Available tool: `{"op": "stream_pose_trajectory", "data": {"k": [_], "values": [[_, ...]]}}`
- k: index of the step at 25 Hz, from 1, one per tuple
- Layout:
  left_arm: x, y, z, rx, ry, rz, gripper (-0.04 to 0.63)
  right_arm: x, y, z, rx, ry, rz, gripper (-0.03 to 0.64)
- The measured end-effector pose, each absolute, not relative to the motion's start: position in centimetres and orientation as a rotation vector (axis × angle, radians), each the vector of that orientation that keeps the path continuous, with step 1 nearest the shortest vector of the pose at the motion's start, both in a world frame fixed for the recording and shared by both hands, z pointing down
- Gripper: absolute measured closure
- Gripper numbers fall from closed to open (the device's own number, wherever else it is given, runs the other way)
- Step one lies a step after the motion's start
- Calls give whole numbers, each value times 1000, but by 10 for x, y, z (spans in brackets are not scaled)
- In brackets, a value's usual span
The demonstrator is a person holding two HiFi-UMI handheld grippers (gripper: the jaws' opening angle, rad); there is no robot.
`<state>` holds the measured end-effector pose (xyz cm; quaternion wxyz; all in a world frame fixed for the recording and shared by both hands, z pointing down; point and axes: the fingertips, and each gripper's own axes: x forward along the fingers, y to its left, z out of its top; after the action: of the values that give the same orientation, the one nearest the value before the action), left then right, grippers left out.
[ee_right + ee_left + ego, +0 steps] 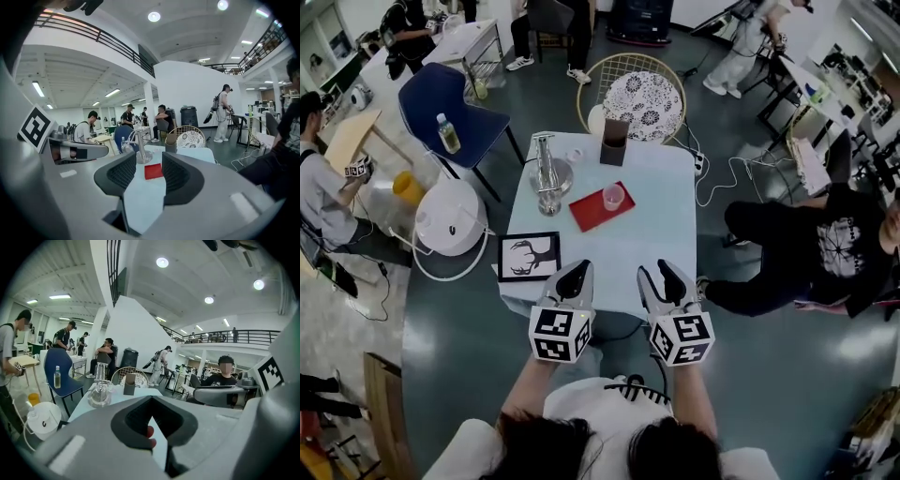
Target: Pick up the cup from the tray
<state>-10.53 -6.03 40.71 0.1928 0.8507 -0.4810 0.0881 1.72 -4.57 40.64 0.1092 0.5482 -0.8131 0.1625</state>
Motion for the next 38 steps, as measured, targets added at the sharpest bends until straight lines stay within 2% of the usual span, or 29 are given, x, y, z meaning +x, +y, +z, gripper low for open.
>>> {"op": "stream_pose_trajectory", "data": {"k": [5, 24, 38], "values": [[-110, -82, 407, 2412, -1310, 249, 595, -4, -63, 405, 1534, -2412, 451, 409], [-105, -133, 410, 2449, -1314, 298, 595, -15, -111, 410, 1497, -2452, 417, 367], [-94, -166, 444, 2361, -1383, 377, 595, -8, -164, 434, 1417, -2469, 385, 290]]}}
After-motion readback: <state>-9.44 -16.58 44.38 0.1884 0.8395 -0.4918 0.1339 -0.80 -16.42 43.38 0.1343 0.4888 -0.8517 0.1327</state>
